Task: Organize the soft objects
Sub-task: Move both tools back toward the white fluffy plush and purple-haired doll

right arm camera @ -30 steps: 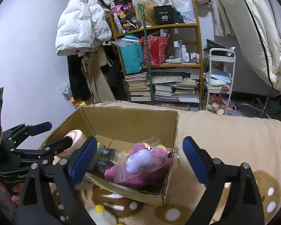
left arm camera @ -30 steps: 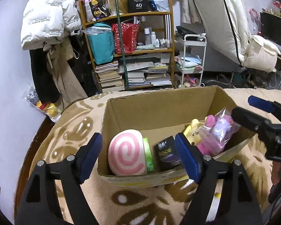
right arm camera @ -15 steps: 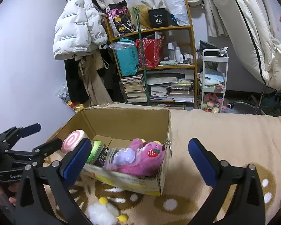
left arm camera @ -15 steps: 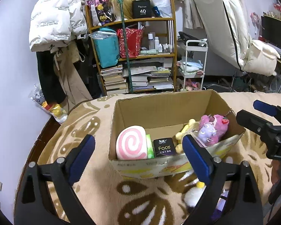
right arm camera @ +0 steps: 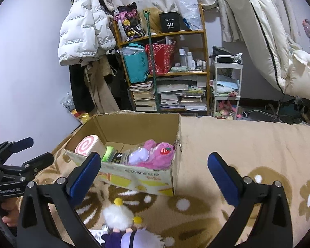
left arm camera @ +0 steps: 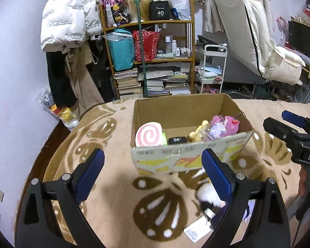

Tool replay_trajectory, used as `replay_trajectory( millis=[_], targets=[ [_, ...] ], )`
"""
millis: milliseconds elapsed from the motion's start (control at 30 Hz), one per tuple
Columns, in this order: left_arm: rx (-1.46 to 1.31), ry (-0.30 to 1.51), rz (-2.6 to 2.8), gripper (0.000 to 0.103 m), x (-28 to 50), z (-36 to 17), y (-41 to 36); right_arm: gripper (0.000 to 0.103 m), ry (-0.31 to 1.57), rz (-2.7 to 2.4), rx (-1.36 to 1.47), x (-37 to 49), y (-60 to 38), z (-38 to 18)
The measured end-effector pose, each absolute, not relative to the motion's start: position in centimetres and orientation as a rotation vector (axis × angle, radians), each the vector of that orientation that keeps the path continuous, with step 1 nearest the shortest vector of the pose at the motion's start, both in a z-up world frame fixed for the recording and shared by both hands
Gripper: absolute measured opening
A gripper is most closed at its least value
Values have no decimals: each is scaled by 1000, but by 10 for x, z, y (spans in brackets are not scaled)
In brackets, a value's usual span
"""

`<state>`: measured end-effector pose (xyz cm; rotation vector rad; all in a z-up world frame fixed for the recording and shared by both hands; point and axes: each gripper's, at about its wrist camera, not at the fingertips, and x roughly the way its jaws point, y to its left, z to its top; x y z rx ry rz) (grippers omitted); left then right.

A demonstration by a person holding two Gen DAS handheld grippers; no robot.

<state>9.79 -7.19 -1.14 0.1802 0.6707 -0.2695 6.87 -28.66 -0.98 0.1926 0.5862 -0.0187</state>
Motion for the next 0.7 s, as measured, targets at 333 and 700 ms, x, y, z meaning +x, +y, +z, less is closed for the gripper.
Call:
replay_trajectory(
  millis=[333,700],
  targets=[
    [142,694,-240,95,72,-10,-55,103,606,-27,170,37,-275,-5],
    [157,726,-239,95,60,-14,-50,103,651,-12,124,24,-263,-9]
  ],
)
